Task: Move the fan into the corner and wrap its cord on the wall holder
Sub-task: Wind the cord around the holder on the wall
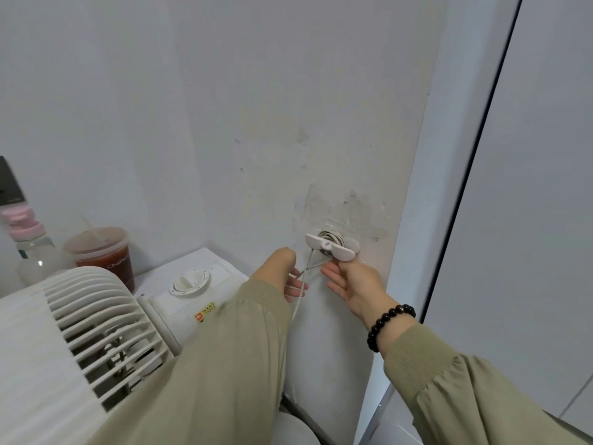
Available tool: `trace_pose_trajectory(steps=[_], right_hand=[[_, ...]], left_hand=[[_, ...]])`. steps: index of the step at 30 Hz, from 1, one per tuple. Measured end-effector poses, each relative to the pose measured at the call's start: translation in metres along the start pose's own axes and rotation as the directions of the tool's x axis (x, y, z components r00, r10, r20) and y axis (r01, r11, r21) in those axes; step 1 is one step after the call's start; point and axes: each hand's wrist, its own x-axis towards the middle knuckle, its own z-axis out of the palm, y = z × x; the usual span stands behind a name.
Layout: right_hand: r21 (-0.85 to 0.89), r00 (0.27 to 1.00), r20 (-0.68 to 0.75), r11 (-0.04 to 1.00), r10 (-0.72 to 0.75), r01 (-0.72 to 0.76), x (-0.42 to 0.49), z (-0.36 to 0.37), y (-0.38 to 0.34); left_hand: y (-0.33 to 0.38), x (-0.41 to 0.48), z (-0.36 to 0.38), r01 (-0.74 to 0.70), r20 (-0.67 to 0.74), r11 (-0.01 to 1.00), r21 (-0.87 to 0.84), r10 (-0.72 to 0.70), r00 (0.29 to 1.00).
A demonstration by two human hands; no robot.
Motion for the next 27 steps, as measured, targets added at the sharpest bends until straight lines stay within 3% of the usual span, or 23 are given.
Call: trace_pose_trajectory(steps=[4,13,15,17,19,20,22,24,25,27], right_hand=[[0.046,0.992,0.109,0.996,0.068,-0.074,-0.008,-0.006,-0.006],[0.006,0.982,0.162,0.995,0.100,-0.102,-0.009,-0.013,-0.012],[-0.079,0.985,0.143,0.994,0.093,-0.082,-0.008,-0.014,-0.013],[-0.308,0.997,0.071,0.951,0.032,-0.008,-0.007,-0.014,-0.015],[-0.571,0.995,0.050,0.814,-0.091,0.103,-0.008,-0.016,-0.022],[-0.717,0.982,0.071,0.675,-0.174,0.172,-0.009,-0.018,-0.025],[-0.919,0.921,0.160,0.287,-0.355,0.270,-0.018,-0.020,-0.036],[-0.949,0.798,0.291,-0.052,-0.528,0.312,-0.032,-0.016,-0.048],[-0.932,0.729,0.346,-0.124,-0.590,0.342,-0.037,-0.014,-0.053],[-0.891,0.649,0.420,-0.153,-0.635,0.427,-0.039,-0.012,-0.058]], left_hand=[[0.002,0.010,0.008,-0.069,0.013,0.965,-0.252,0.074,0.997],[0.009,0.014,0.008,-0.135,0.062,0.868,-0.479,0.187,0.980],[0.010,0.016,0.009,-0.170,0.051,0.861,-0.479,0.221,0.974],[0.011,0.017,0.011,-0.209,0.019,0.856,-0.472,0.248,0.969],[0.012,0.019,0.011,-0.239,-0.017,0.846,-0.477,0.263,0.965],[0.013,0.020,0.011,-0.253,-0.035,0.841,-0.479,0.270,0.962],[0.016,0.020,0.011,-0.295,-0.078,0.829,-0.475,0.294,0.953],[0.021,0.019,0.010,-0.349,-0.140,0.824,-0.446,0.321,0.937],[0.023,0.017,0.010,-0.369,-0.163,0.826,-0.426,0.332,0.929],[0.027,0.014,0.009,-0.391,-0.174,0.831,-0.396,0.351,0.920]])
